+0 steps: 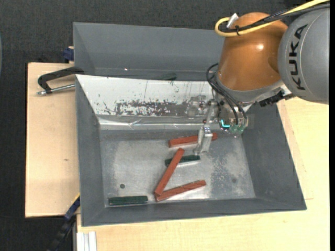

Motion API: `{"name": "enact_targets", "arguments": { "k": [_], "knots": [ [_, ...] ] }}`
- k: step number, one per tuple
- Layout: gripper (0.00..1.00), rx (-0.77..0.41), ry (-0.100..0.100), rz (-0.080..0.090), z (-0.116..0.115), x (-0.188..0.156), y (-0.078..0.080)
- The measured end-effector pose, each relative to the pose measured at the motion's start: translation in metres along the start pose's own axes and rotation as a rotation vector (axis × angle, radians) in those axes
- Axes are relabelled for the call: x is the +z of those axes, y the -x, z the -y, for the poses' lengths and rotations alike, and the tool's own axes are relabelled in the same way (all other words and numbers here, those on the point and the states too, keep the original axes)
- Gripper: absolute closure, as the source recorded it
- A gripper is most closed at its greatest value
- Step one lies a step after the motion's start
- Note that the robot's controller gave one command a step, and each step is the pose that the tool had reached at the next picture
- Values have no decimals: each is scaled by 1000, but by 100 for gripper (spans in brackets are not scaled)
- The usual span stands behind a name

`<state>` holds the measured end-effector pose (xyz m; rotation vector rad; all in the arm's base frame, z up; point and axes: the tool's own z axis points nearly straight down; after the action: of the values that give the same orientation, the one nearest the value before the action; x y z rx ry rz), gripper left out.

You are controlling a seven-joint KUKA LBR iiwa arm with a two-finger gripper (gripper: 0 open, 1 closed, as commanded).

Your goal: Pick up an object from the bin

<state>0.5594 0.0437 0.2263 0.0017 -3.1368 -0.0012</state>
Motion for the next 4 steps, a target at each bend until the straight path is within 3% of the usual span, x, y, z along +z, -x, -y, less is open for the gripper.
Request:
{"name": "enact_targets", "arguments": {
  "k": [1,2,3,4],
  "knots": [
    [0,1,1,8,0,-4,1],
    [0,-66,0,13,12,37,3],
    [0,59,1,9,16,91,9],
    [0,252,1,5,15,117,10]
  ]
}}
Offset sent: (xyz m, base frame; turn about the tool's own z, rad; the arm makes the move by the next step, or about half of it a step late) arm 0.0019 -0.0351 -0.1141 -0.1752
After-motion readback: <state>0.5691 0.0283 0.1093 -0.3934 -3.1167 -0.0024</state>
